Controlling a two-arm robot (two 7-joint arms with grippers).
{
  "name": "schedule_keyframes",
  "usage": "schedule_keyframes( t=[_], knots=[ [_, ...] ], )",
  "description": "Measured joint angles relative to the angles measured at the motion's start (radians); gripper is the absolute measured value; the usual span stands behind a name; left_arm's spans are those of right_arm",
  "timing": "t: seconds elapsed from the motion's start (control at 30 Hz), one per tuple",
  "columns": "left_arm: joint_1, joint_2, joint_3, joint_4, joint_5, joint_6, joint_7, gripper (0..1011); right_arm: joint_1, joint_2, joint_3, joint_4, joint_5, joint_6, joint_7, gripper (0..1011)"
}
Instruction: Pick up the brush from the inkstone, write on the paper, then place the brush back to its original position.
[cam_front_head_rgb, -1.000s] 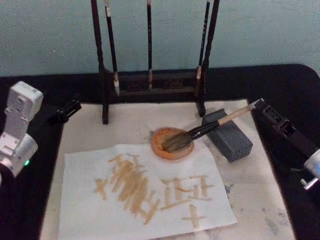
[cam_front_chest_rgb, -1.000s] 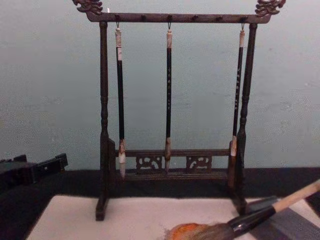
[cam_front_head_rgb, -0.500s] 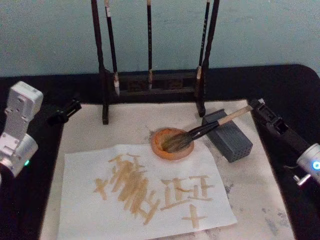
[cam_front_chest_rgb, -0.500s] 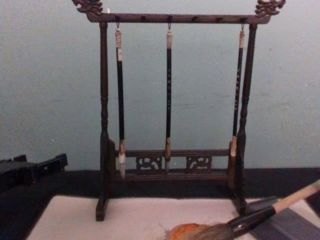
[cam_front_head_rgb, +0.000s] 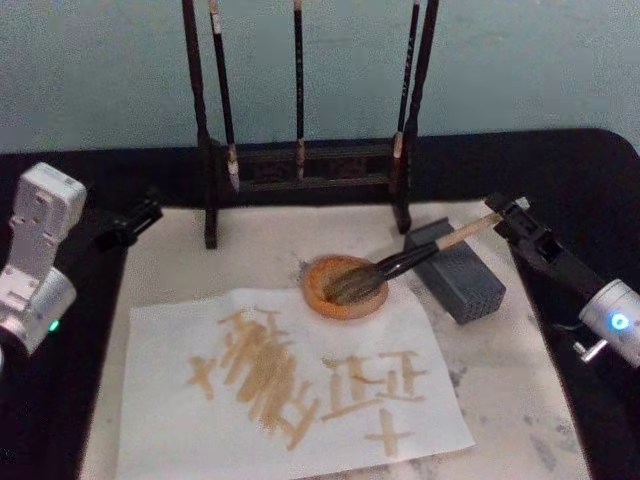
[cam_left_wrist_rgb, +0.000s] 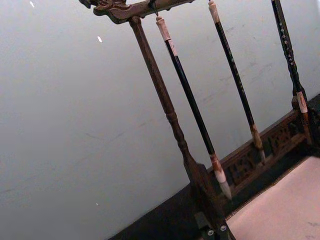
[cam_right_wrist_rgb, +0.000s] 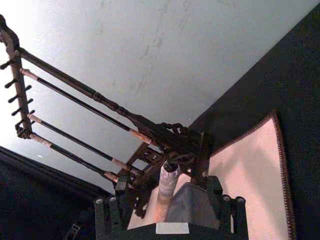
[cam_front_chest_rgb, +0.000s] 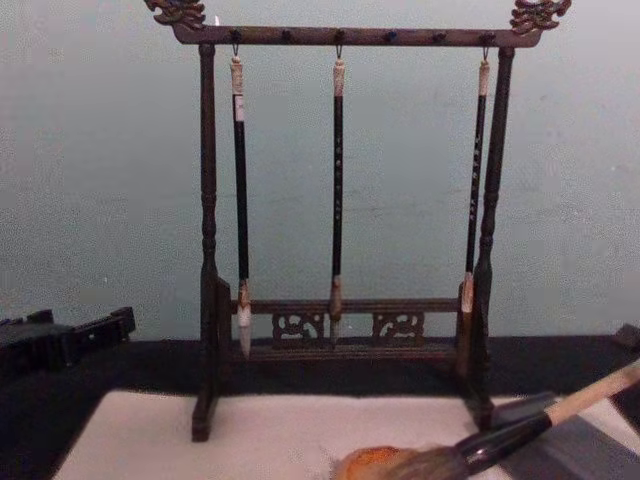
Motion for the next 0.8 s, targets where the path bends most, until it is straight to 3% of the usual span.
schedule_keyframes(
  t=[0.8],
  knots=[
    [0.000,0.000,0.000,0.000,0.000,0.000,0.000,1002,0.039,0.008,-0.071,0.042,0.035,0.005,0.030,1008]
  ],
)
